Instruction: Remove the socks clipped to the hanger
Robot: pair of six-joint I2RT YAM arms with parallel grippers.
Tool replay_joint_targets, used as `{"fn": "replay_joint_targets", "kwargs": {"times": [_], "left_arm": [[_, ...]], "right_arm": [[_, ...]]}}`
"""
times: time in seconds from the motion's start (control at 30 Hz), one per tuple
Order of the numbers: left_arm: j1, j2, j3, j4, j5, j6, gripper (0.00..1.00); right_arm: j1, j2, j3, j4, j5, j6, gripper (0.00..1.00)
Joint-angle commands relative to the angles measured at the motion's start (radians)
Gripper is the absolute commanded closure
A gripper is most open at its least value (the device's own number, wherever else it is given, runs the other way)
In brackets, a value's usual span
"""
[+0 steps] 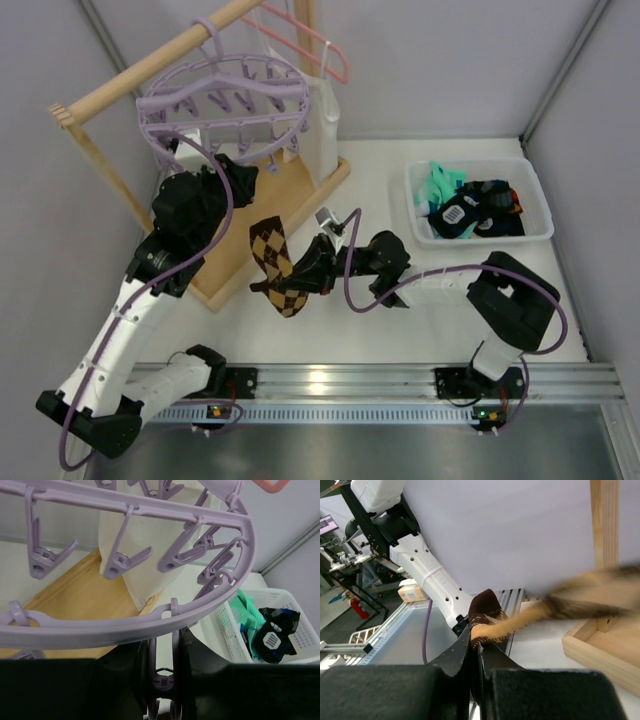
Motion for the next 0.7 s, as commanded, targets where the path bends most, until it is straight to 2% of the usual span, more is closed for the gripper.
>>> {"fn": "replay_joint_targets", "kwargs": {"times": [0.0, 0.07, 0.13, 0.17, 0.2, 0.27, 0.3, 0.37, 0.4, 0.47, 0.5, 0.6, 0.63, 0.67], "left_arm": [[0.001, 0.008, 0.045, 0.083, -0.004, 0.019, 0.89], [0.001, 0.014, 0.045, 0.083, -0.018, 0.016, 0.96], [0.001, 0.014, 0.038, 0.081, -0.022, 0.01, 0.95], [0.001, 0.009, 0.034, 0.083, -0.015, 0.009, 0.74], [0.002, 0.0, 0.029, 0.083, -0.013, 0.006, 0.63], [0.001, -0.017, -0.001, 0.081, -0.013, -0.004, 0.48], [0.001, -0.031, -0.017, 0.081, -0.013, -0.008, 0.29], [0.002, -0.074, -0.064, 0.081, -0.007, -0.022, 0.18], [0.001, -0.092, -0.081, 0.083, 0.007, -0.027, 0.1], [0.001, -0.138, -0.126, 0.068, 0.02, -0.039, 0.03], [0.002, -0.169, -0.136, 0.052, 0.027, -0.046, 0.02], [0.002, -0.215, -0.172, -0.018, 0.031, -0.068, 0.02], [0.001, -0.239, -0.184, -0.041, 0.036, -0.077, 0.02], [0.001, -0.253, -0.189, -0.099, 0.037, -0.082, 0.02]], "right_arm": [[0.023, 0.004, 0.018, 0.135, -0.033, -0.028, 1.0], [0.021, -0.001, 0.005, 0.138, -0.033, -0.034, 1.0], [0.018, -0.016, -0.031, 0.144, -0.032, -0.04, 1.0], [0.013, -0.025, -0.073, 0.16, -0.029, -0.034, 1.0], [0.004, -0.053, -0.103, 0.173, -0.009, -0.025, 1.0], [-0.037, -0.1, -0.168, 0.183, 0.036, -0.011, 1.0], [-0.059, -0.17, -0.226, 0.111, 0.1, -0.01, 1.0], [-0.121, -0.266, -0.263, -0.057, 0.177, -0.057, 1.0], [-0.138, -0.377, -0.256, -0.359, 0.306, -0.147, 1.0], [-0.157, -0.517, -0.196, -0.664, 0.483, -0.241, 1.0], [-0.163, -0.549, -0.173, -0.874, 0.637, -0.282, 1.0], [-0.23, -0.634, -0.087, -1.116, 0.784, -0.294, 1.0], [-0.299, -0.648, -0.067, -1.238, 0.833, -0.3, 1.0], [-0.331, -0.666, -0.032, -1.276, 0.853, -0.31, 1.0]]}}
